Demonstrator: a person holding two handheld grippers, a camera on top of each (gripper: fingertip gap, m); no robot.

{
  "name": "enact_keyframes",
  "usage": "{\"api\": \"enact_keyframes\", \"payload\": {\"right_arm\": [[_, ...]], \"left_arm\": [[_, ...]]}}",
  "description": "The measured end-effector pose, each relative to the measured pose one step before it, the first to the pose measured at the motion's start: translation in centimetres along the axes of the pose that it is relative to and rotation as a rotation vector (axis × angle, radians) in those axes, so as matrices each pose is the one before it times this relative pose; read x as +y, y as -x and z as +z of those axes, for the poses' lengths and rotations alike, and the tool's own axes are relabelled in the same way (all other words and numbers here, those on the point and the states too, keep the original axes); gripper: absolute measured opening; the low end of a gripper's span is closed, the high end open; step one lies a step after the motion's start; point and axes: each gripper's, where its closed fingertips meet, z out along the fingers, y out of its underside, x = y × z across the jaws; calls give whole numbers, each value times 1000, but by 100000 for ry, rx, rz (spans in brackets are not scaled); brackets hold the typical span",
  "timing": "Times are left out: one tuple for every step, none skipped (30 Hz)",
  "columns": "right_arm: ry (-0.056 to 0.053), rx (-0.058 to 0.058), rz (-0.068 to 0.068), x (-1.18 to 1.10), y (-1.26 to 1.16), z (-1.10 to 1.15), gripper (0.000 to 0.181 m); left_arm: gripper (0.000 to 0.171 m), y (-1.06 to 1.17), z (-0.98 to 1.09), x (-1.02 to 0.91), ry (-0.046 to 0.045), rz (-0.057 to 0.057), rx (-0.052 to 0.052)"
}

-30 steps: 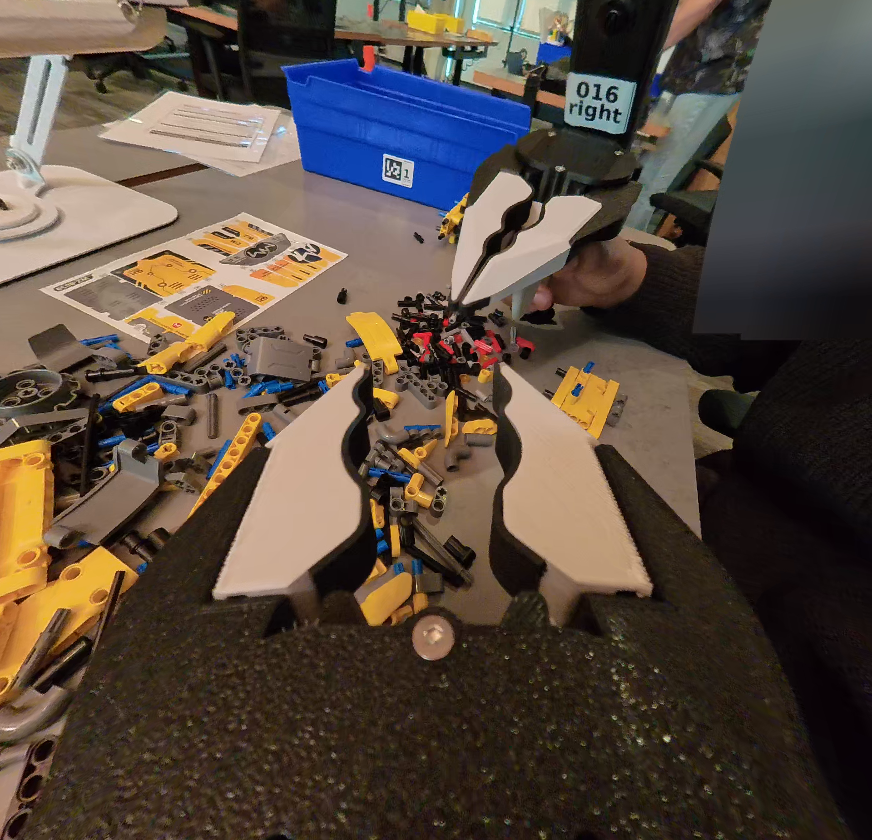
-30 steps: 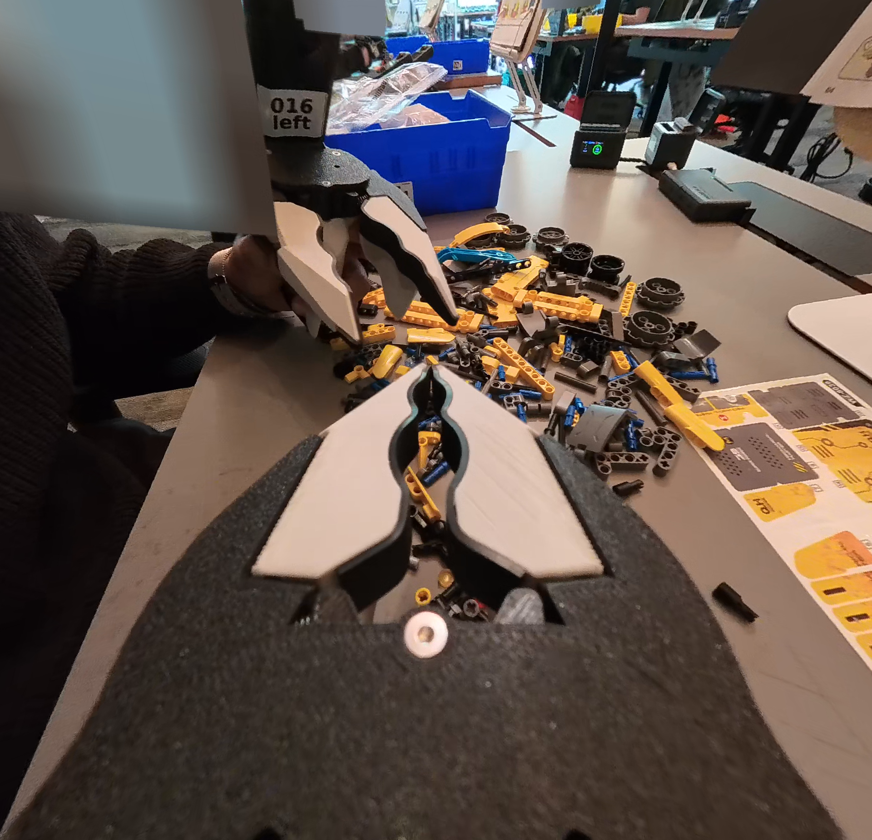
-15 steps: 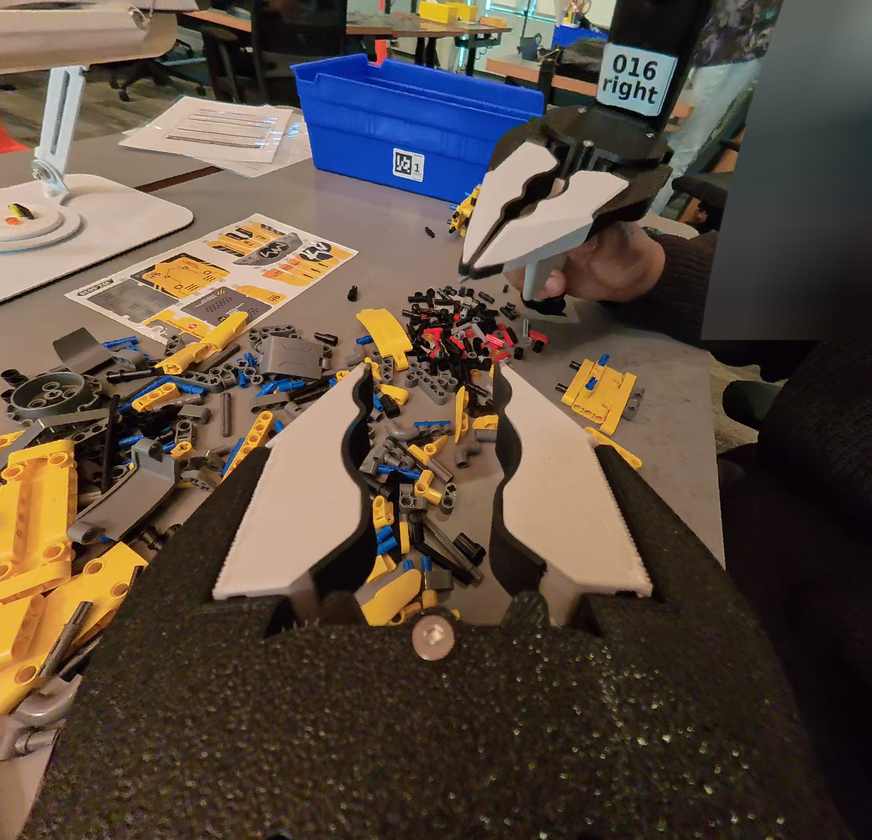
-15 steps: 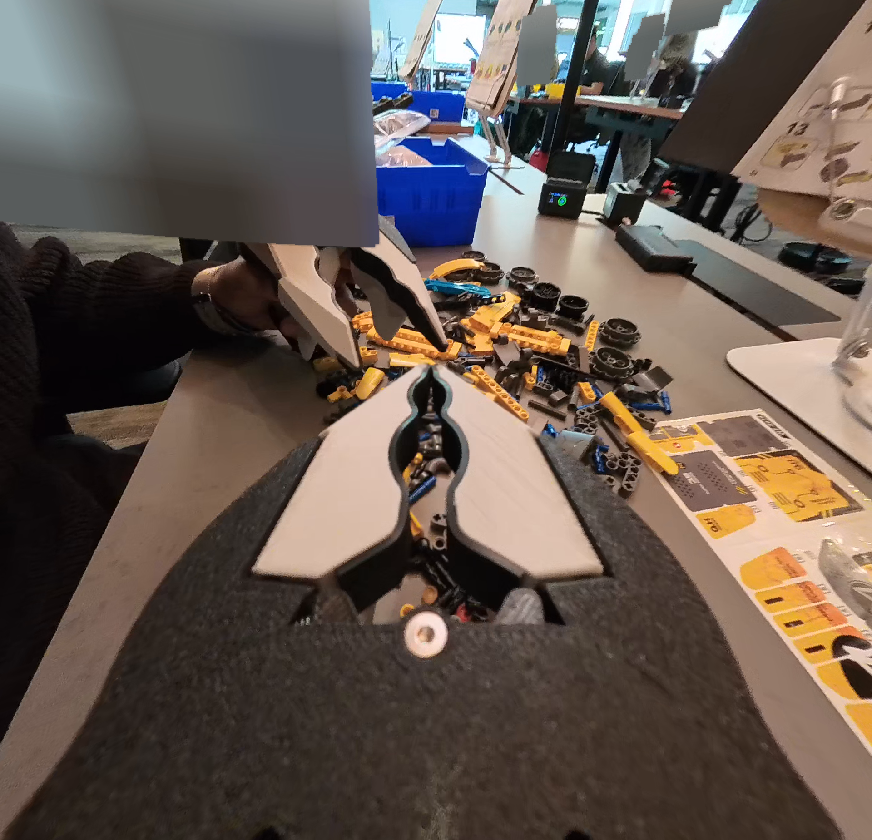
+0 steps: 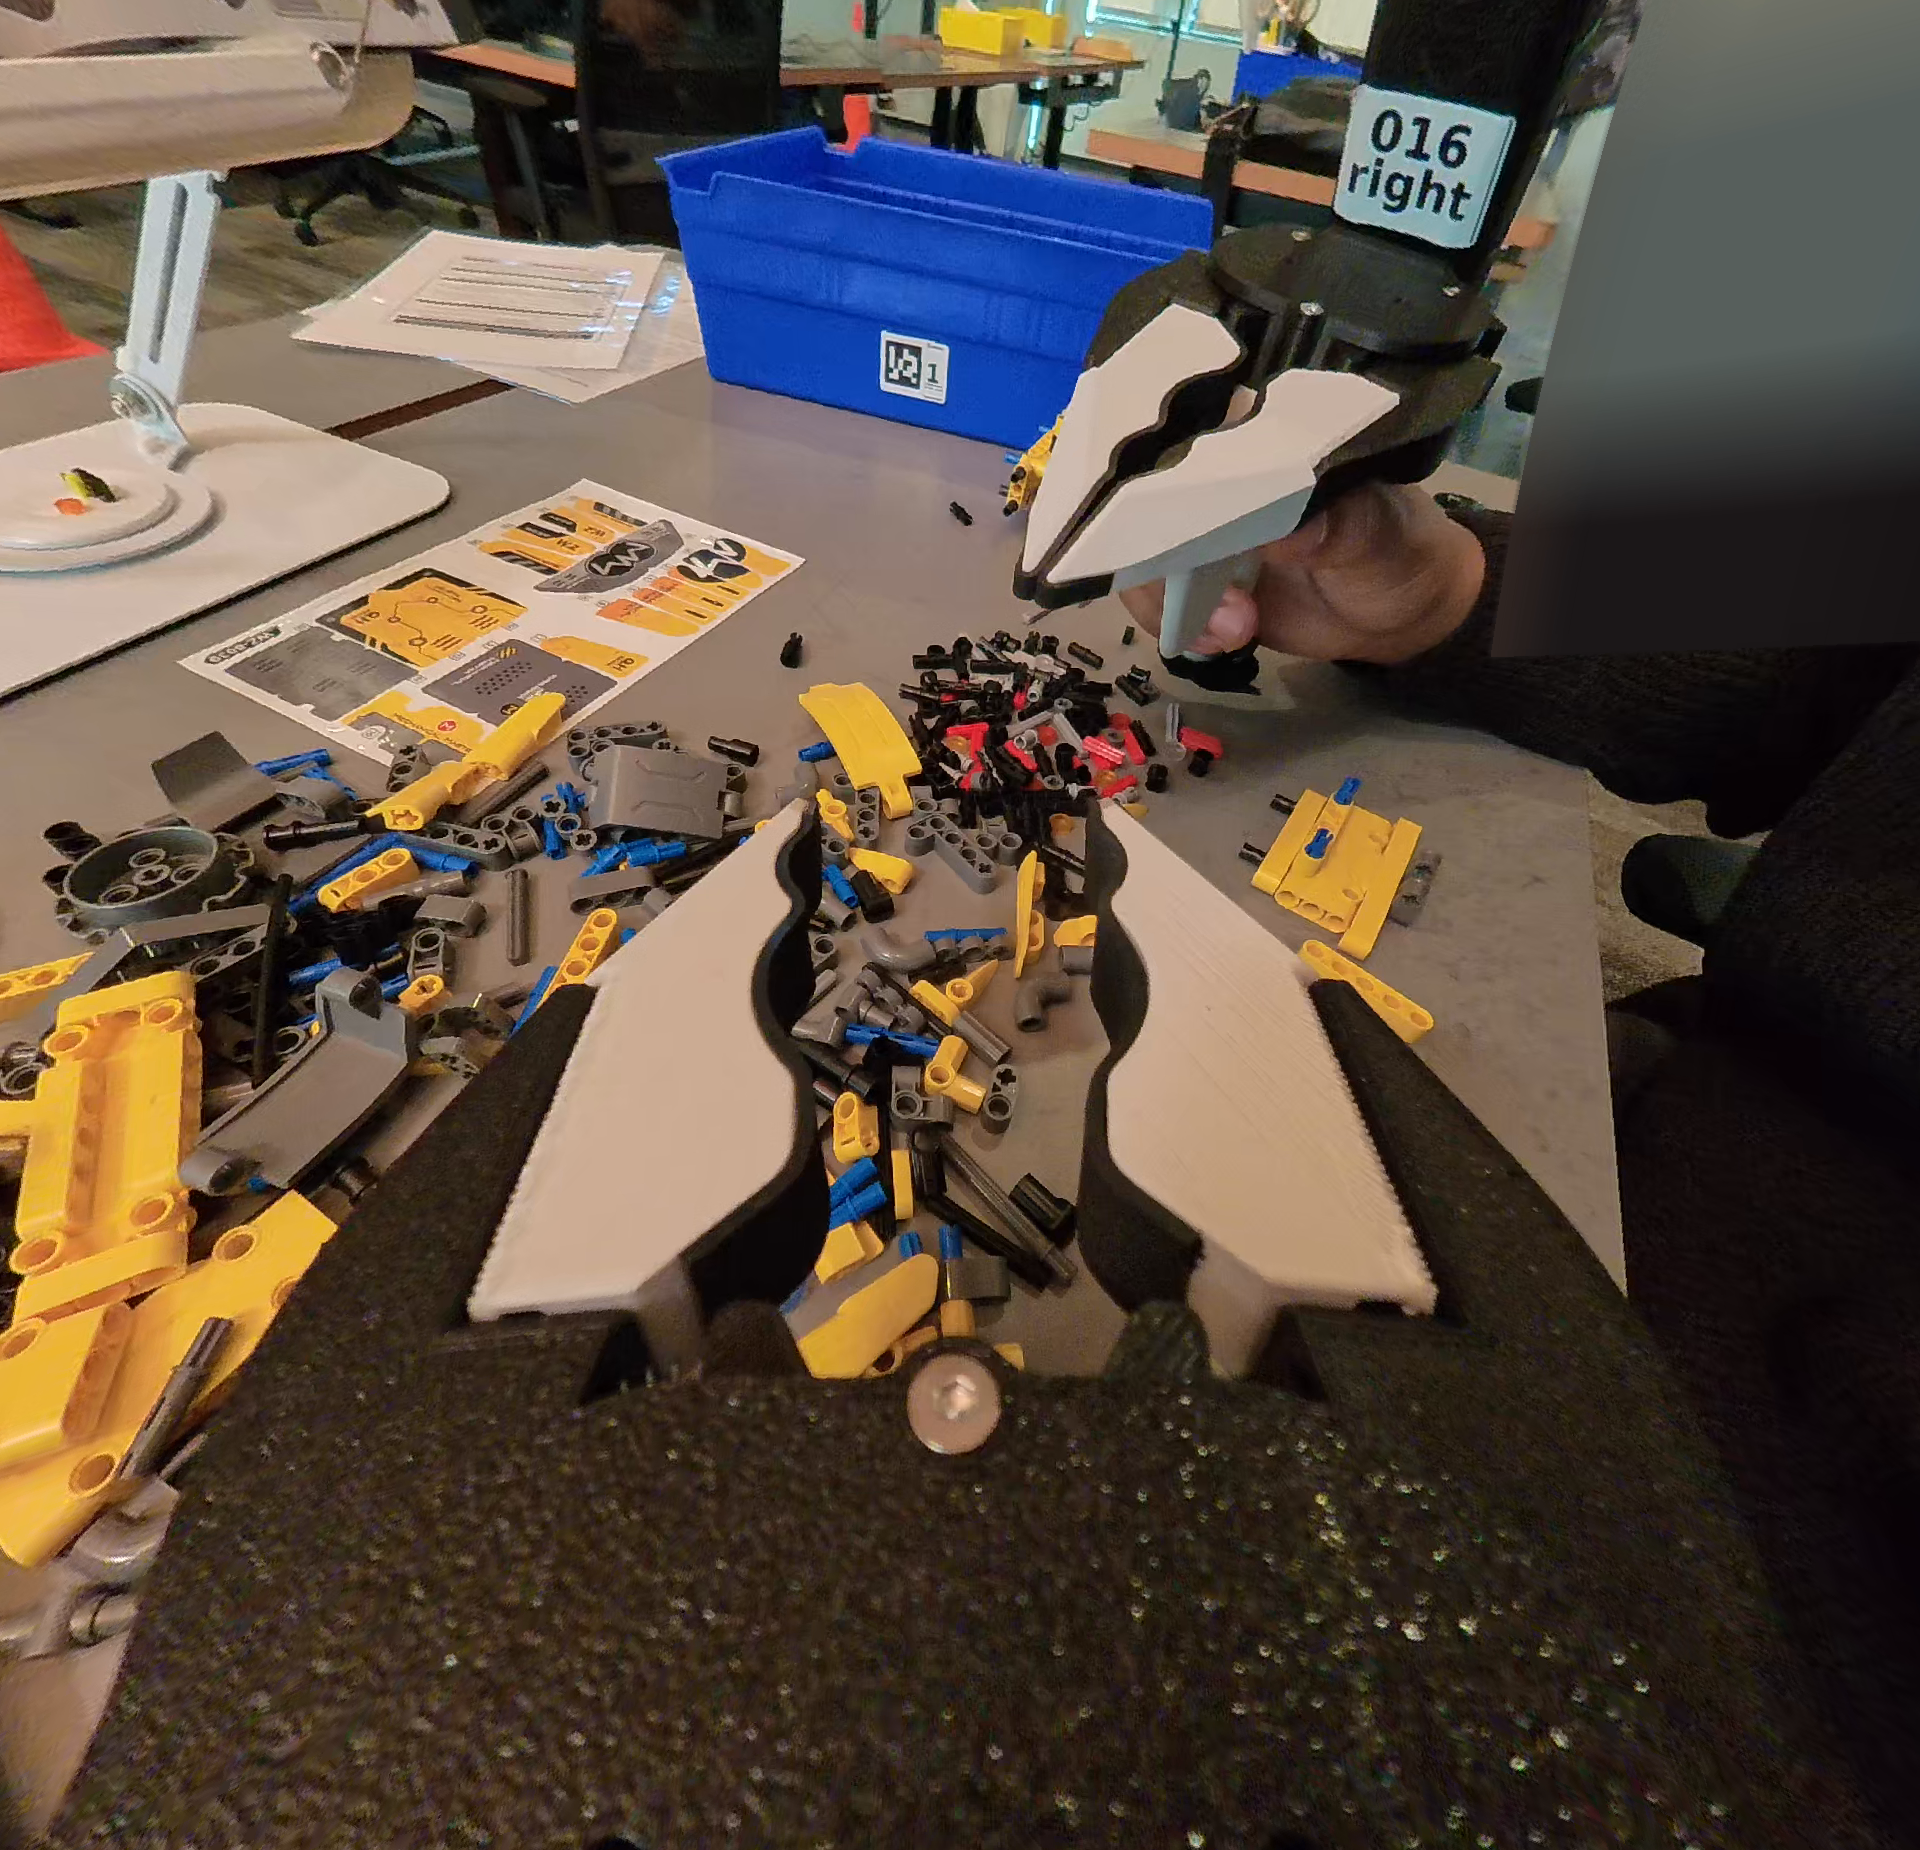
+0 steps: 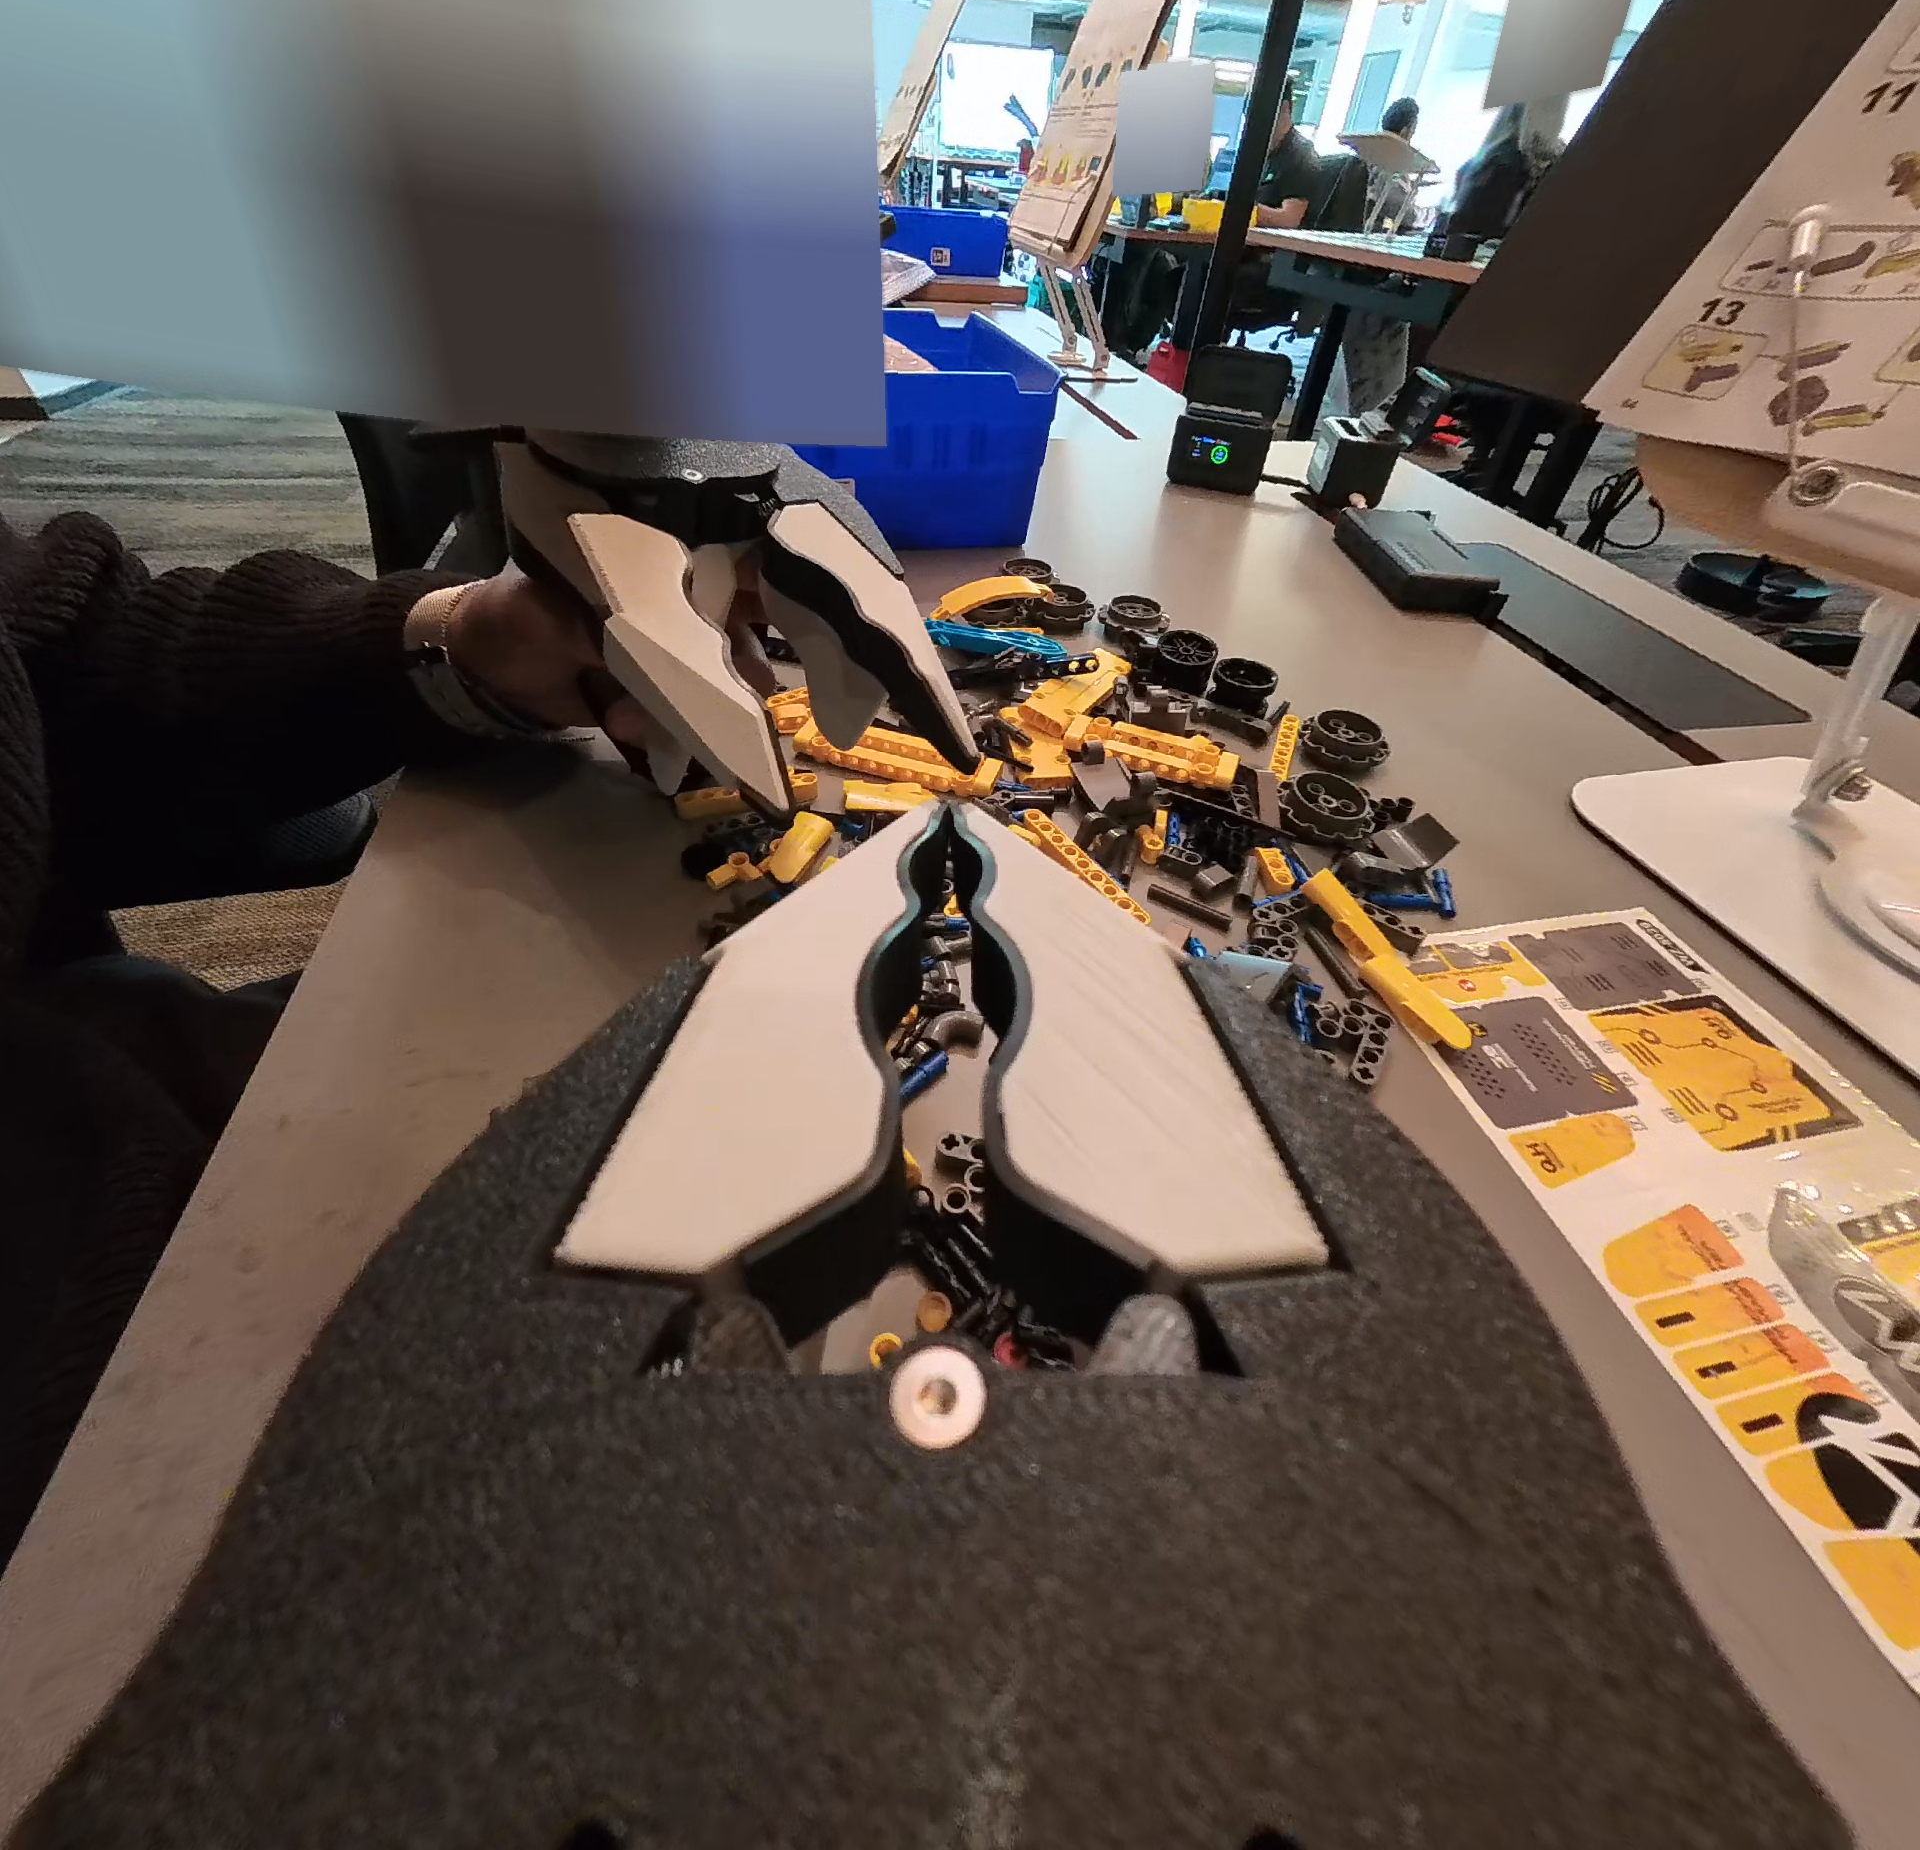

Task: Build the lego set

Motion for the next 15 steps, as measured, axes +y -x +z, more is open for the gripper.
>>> {"api": "enact_keyframes", "payload": {"right_arm": [[119, 19, -51, 14, -3, 5, 0], [127, 84, -55, 15, -12, 4, 0], [46, 103, -95, 8, -16, -12, 0], [19, 56, -56, 11, -3, 5, 0], [82, -17, 26, 10, -1, 3, 0], [121, -50, 55, 23, 10, 15, 0], [111, -22, -13, 23, 6, 7, 0], [146, 54, -97, 15, 7, 13, 0], [209, 146, -111, 45, -28, 11, 0], [244, 217, -72, 42, -45, 2, 0], [198, 366, -19, 29, -88, -11, 0], [8, 704, -49, -17, -146, -52, 0], [-202, 1183, -197, -64, -251, -101, 0], [-476, 1945, -488, -136, -375, -188, 0], [-758, 2836, -1024, -195, -521, -264, 0]], "left_arm": [[50, -7, 6, 3, 22, 89, -39], [50, 9, 4, 0, -3, 134, -61], [50, -4, -10, -10, -41, 140, -95], [50, 11, 0, -7, -67, 98, -124], [50, 10, 5, -3, 0, -88, -25], [50, -7, 14, 30, 65, -528, 154], [50, -107, 19, 32, 220, -891, 891], [50, -112, 5, 5, -31, -857, 932], [50, -2, -18, -36, -274, -445, 224], [50, 69, -59, -78, -490, -97, -372], [50, 87, -86, -114, -691, 89, -534], [50, 183, -96, -103, -603, 175, -1102], [50, 470, -115, -32, -159, 380, -2681], [50, 957, -135, 108, 636, 624, -5578], [49, 1029, -127, 269, 1462, 1589, -5958]]}}
